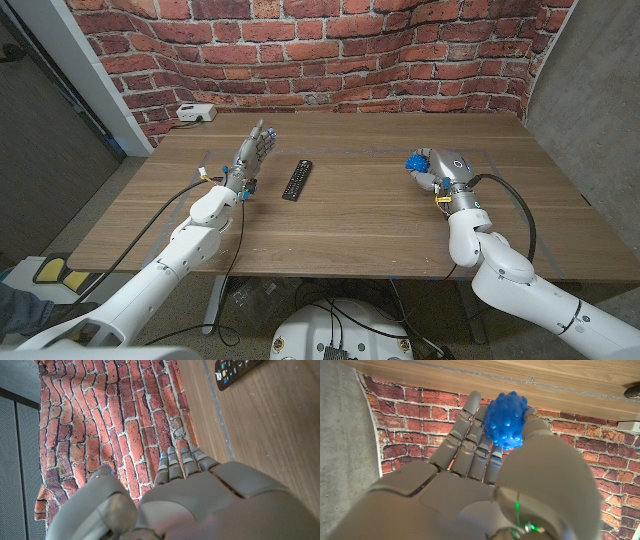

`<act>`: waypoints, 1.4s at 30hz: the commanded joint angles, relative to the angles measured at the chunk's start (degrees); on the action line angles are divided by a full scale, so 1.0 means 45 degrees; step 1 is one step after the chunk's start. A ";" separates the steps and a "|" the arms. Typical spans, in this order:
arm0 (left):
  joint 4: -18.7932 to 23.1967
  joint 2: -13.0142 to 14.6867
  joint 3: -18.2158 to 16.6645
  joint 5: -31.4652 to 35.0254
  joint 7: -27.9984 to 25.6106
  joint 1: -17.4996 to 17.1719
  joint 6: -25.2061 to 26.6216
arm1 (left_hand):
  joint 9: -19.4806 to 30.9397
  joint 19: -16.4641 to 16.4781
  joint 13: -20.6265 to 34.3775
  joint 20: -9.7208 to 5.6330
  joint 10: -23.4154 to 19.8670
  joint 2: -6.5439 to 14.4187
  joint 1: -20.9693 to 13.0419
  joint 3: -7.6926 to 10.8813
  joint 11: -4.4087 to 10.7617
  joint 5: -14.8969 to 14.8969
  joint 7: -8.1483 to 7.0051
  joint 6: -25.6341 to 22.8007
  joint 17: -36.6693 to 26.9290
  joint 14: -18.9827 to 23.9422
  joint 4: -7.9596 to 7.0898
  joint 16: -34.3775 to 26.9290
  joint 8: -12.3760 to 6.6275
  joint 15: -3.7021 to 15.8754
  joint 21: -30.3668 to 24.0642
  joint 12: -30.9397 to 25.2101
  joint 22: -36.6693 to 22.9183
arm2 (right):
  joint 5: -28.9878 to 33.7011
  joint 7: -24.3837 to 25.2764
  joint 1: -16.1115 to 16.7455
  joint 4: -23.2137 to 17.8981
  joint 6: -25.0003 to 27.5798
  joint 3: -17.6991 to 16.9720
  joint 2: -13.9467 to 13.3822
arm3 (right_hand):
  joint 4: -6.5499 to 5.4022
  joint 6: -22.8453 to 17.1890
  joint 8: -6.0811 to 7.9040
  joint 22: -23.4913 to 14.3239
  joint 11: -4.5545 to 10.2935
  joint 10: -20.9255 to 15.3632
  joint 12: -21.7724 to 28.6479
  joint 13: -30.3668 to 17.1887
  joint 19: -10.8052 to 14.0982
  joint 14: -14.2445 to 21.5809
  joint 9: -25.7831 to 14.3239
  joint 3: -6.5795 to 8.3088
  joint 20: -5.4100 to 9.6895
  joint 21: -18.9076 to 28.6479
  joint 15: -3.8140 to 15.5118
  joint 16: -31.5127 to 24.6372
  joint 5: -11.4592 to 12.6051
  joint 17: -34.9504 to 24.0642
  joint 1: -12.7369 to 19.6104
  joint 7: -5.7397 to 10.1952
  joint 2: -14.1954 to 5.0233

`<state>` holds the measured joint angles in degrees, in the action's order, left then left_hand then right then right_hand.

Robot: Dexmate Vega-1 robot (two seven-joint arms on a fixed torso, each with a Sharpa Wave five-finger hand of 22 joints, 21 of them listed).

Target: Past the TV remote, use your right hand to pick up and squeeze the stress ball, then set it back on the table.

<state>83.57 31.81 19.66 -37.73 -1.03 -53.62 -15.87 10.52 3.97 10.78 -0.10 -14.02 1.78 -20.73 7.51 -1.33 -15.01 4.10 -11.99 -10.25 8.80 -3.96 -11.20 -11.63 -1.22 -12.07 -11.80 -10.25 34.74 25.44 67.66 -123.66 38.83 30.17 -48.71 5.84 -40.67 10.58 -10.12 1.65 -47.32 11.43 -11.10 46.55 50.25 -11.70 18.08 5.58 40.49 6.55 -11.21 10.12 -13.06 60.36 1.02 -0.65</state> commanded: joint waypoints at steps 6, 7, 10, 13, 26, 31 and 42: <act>0.0006 -0.0036 -0.0046 -0.0088 -0.0078 -0.0006 0.0059 | 0.0044 0.0040 0.0061 0.0116 -0.0152 0.0076 -0.0036 -0.0007 -0.0018 0.0044 0.0013 -0.0104 -0.0055 0.0131 0.0009 0.0083 0.0010 -0.0048 0.0029 -0.0024 -0.0034 | 0.0012 -0.0500 -0.0218 -0.0077 0.0164 0.0145 -0.0211 | -0.0081 0.0703 -0.0070 0.0018 -0.0145 0.0628 -0.0098 -0.0045 -0.0422 -0.0657 -0.0027 -0.0269 0.1312 -0.0303 0.0414 0.0036 0.0005 -0.0052 -0.0670 -0.0164 0.0351; 0.0010 -0.0039 -0.0050 -0.0092 -0.0087 -0.0014 0.0058 | 0.0044 0.0038 0.0062 0.0123 -0.0165 0.0078 -0.0038 -0.0007 -0.0016 0.0045 0.0014 -0.0107 -0.0055 0.0135 0.0009 0.0082 0.0009 -0.0050 0.0030 -0.0029 -0.0034 | 0.0011 -0.0509 -0.0224 -0.0079 0.0170 0.0149 -0.0214 | -0.0078 0.0779 -0.0068 0.0019 -0.0153 0.0682 -0.0094 -0.0047 -0.0466 -0.0754 -0.0026 -0.0294 0.1291 -0.0339 0.0387 0.0050 0.0011 -0.0048 -0.0716 -0.0161 0.0390; 0.0038 -0.0039 -0.0060 -0.0106 -0.0112 -0.0041 0.0068 | 0.0045 0.0038 0.0062 0.0125 -0.0166 0.0085 -0.0042 -0.0009 -0.0021 0.0049 0.0022 -0.0122 -0.0055 0.0155 0.0009 0.0075 0.0005 -0.0051 0.0030 -0.0027 -0.0034 | 0.0076 -0.0552 -0.0255 -0.0095 0.0288 0.0192 -0.0207 | -0.0112 0.0947 -0.0063 0.0018 -0.0244 0.0854 -0.0102 -0.0051 -0.0599 -0.0934 -0.0023 -0.0353 0.1229 -0.0433 0.0351 0.0054 0.0025 -0.0052 -0.0872 -0.0213 0.0434; 0.0049 -0.0040 -0.0063 -0.0103 -0.0129 -0.0052 0.0069 | 0.0045 0.0033 0.0062 0.0132 -0.0170 0.0094 -0.0048 -0.0011 -0.0015 0.0054 0.0027 -0.0134 -0.0055 0.0170 0.0010 0.0071 0.0003 -0.0055 0.0032 -0.0026 -0.0034 | 0.0100 -0.0592 -0.0268 -0.0113 0.0357 0.0215 -0.0215 | -0.0109 0.1037 -0.0050 0.0018 -0.0250 0.1040 -0.0128 -0.0053 -0.0661 -0.1068 -0.0021 -0.0378 0.1216 -0.0489 0.0269 0.0059 0.0042 -0.0053 -0.0934 -0.0239 0.0460; 0.0053 -0.0066 -0.0026 -0.0102 -0.0108 -0.0027 0.0086 | 0.0047 0.0045 0.0063 0.0130 -0.0205 0.0132 -0.0078 -0.0015 -0.0031 0.0072 0.0017 -0.0169 -0.0054 0.0197 0.0016 0.0071 -0.0001 -0.0084 0.0030 -0.0030 -0.0034 | 0.0060 -0.0804 -0.0216 -0.0270 0.0554 0.0205 -0.0365 | -0.0094 0.1345 -0.0058 0.0017 -0.0318 0.1316 -0.0118 -0.0060 -0.0793 -0.1284 -0.0013 -0.0445 0.1141 -0.0618 0.0189 0.0041 0.0078 -0.0047 -0.1086 -0.0327 0.0554; 0.0078 -0.0055 -0.0027 -0.0106 -0.0131 -0.0053 0.0118 | 0.0047 0.0046 0.0063 0.0123 -0.0200 0.0141 -0.0085 -0.0016 -0.0040 0.0077 0.0017 -0.0171 -0.0054 0.0197 0.0017 0.0073 0.0001 -0.0078 0.0030 -0.0025 -0.0034 | -0.0044 -0.1039 -0.0280 -0.0295 0.0613 0.0231 -0.0428 | -0.0133 0.1389 -0.0032 0.0013 -0.0349 0.1338 -0.0081 -0.0063 -0.0840 -0.1330 -0.0011 -0.0486 0.1104 -0.0663 0.0140 0.0018 0.0080 -0.0051 -0.1210 -0.0331 0.0561; 0.0156 0.0010 -0.0007 -0.0059 -0.0173 -0.0075 0.0209 | 0.0048 0.0054 0.0064 0.0122 -0.0209 0.0165 -0.0104 -0.0020 -0.0039 0.0091 0.0015 -0.0172 -0.0054 0.0203 0.0021 0.0077 0.0008 -0.0083 0.0028 -0.0022 -0.0034 | -0.0304 -0.1645 -0.0550 -0.0261 0.0870 0.0371 -0.0525 | -0.0190 0.1421 0.0008 0.0008 -0.0376 0.1364 -0.0032 -0.0066 -0.0855 -0.1354 -0.0007 -0.0542 0.1079 -0.0712 0.0124 -0.0028 0.0081 -0.0055 -0.1388 -0.0356 0.0562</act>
<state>83.95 31.59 19.49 -38.18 -1.62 -53.87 -15.30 10.52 3.97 10.78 -0.10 -14.63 2.15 -21.10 7.53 -1.34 -14.60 4.11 -12.40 -10.25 9.10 -3.95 -11.20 -11.63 -1.54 -12.07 -11.80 -10.25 34.62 20.40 66.08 -124.80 41.88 31.41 -50.57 5.05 -34.35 10.36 -10.02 0.03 -41.59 10.99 -11.43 43.03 44.34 -11.72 15.72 4.40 37.44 5.09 -11.00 10.14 -13.19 54.59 -0.42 1.94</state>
